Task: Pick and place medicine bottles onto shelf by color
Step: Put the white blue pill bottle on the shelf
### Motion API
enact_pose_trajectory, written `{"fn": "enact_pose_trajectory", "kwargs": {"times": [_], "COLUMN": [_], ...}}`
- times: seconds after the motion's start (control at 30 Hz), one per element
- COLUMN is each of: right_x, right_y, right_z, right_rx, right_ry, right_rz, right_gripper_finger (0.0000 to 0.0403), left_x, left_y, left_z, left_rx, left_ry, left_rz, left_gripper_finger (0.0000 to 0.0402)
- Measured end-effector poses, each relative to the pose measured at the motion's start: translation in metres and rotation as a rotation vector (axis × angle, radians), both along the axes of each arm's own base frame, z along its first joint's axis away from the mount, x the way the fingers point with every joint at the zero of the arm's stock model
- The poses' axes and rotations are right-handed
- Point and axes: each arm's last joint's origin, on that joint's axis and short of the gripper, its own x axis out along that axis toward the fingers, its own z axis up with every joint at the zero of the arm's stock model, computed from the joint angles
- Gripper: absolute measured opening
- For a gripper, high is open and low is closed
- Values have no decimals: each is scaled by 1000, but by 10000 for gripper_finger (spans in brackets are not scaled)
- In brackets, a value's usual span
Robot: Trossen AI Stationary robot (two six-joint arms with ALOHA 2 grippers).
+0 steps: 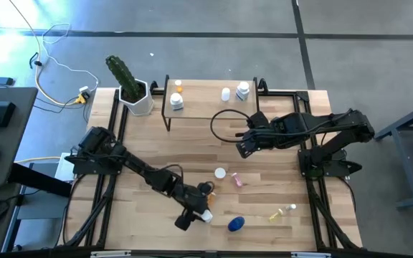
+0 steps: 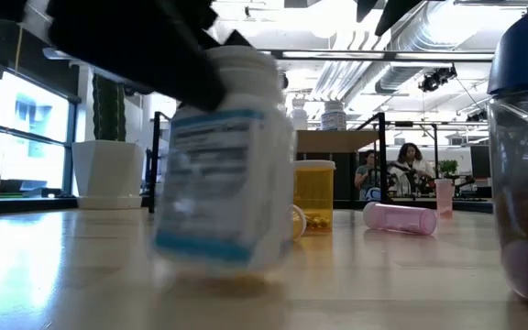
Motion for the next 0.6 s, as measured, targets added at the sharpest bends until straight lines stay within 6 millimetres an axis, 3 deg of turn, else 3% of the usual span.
{"fn": "enact_pose_trajectory", "kwargs": {"times": [0.3,0.6], "right_x": [-9,-18], "right_y": [-3,-14], "right_z": [12,22], "right_rx": [-20,-33], "right_ry": [-88,-136], "right_rz": [-25,-60], "right_gripper_finger": [197,197], "left_x": [1,-20], "left_y": [41,92], "left_z": [36,93], "left_rx": [-13,1], "left_ry": [-65,-144], "left_rz": [99,216], "left_gripper_finger": [158,160]}}
